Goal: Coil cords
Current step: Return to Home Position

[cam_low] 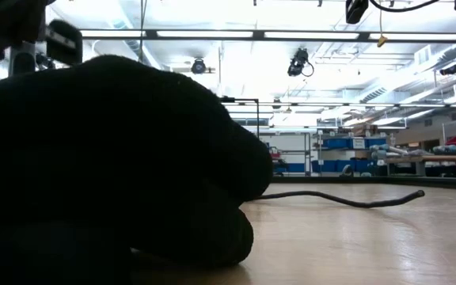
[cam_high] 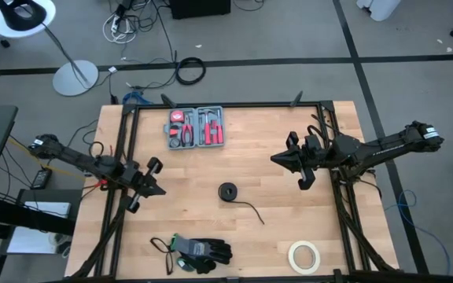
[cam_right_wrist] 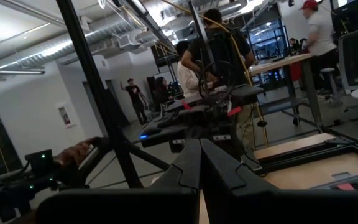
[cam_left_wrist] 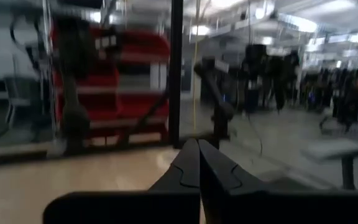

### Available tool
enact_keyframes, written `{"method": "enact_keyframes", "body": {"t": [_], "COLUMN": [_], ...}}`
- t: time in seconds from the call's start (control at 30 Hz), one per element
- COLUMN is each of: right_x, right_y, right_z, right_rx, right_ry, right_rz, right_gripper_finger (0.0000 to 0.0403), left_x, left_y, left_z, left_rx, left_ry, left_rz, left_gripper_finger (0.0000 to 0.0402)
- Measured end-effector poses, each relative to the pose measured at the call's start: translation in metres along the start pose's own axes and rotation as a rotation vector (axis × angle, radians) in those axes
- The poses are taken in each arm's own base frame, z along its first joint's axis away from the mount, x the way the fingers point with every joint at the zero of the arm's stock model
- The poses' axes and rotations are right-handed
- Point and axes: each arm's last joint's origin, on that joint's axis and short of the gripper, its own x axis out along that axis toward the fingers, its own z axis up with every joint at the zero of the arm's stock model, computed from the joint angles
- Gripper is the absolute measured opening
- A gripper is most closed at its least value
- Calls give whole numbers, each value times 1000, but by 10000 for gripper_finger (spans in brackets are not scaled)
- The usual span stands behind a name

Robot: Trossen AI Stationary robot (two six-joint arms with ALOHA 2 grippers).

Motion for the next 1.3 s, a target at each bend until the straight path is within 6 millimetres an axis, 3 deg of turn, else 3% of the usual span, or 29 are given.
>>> {"method": "enact_keyframes", "body": {"t": [0.17,0.47,1.3], "right_x": [0,0,0], "right_y": [0,0,0], "right_z": [0,0,0], "right_rx": [0,0,0], "right_ry": [0,0,1], "right_rz": [0,0,-1], "right_gripper_finger": [6,8,8], "left_x": [-11,-20,-20], "left_y": [0,-1,-1], "left_z": [-7,0,7], "left_rx": [-3,-2,2], "left_ry": [86,15,-54], "left_rz": [7,4,4], "left_gripper_finger": [0,0,0]}}
